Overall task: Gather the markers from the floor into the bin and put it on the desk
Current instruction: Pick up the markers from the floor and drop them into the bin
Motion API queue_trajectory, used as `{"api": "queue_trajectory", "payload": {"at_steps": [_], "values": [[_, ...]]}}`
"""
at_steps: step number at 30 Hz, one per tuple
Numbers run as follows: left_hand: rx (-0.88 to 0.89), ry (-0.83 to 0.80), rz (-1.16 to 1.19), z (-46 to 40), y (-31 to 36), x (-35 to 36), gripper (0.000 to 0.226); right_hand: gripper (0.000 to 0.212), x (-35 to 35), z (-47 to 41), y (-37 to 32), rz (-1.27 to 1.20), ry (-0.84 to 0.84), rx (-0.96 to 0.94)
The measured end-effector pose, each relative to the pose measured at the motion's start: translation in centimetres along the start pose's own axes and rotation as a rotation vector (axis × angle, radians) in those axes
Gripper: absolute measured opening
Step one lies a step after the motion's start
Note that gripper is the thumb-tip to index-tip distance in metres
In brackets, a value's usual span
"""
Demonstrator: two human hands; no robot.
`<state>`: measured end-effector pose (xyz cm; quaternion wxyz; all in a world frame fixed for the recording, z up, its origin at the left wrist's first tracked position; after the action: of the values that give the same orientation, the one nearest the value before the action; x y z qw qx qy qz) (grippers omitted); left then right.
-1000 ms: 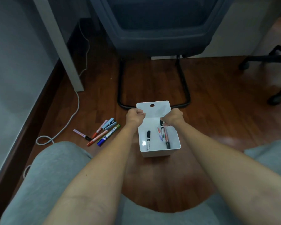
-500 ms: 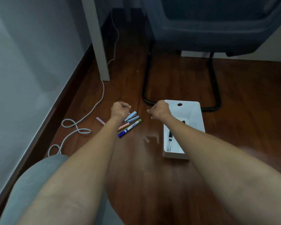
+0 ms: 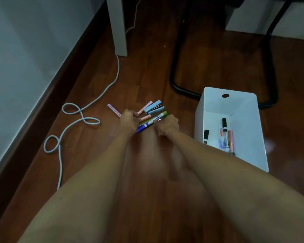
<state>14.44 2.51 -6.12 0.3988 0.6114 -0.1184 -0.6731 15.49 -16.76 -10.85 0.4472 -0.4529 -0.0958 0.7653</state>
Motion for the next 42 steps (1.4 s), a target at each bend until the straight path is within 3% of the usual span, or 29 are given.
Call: {"api": "queue_trajectory", "payload": {"at_steps": [8,11,13,19,26,33,37,42], "values": [[0.055,-0.058,-0.127,-1.0,-2.1,1.9,0.020,0.045,1.4,-1.8,0.4,-0.081,-0.005,0.001],[0.057,-0.075,-0.139,-0.8,-1.8,2.4,0.019,0.055,1.4,-1.7,0.3,-0.134,0.000,0.023],[0.046,-0.085,-0.119,-0.8,-1.5,3.0,0.019,0.059,1.7,-1.6,0.1,-0.138,0.001,0.019],[-0.009,-0.089,-0.063,0.1,-1.2,4.4,0.016,0.035,1.9,-1.3,0.4,-0.103,0.005,-0.012],[-0.055,-0.090,0.047,1.6,1.1,4.4,0.019,0.040,-0.3,-0.4,0.6,-0.068,-0.015,0.000],[-0.018,-0.035,0.160,3.3,9.4,0.3,0.020,0.046,-10.4,1.7,-3.5,-0.082,-0.002,-0.056],[-0.081,-0.028,0.245,4.2,12.7,-0.3,0.018,0.037,-16.0,3.0,-5.3,-0.151,-0.009,-0.070],[0.005,-0.077,0.250,7.1,19.8,1.6,0.016,0.027,-24.1,4.8,-2.8,-0.192,0.081,-0.062]]}}
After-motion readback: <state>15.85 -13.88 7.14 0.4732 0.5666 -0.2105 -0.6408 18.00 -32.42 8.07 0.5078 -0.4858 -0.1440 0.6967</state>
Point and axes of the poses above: each hand's wrist, its own z-axis away from the middle knuckle, its own x-axis out of the palm, y = z × x, the point moved 9 cm from there along -z, towards the middle knuckle, and after that the axes turned 4 degrees about x, right-handed, at the moved point
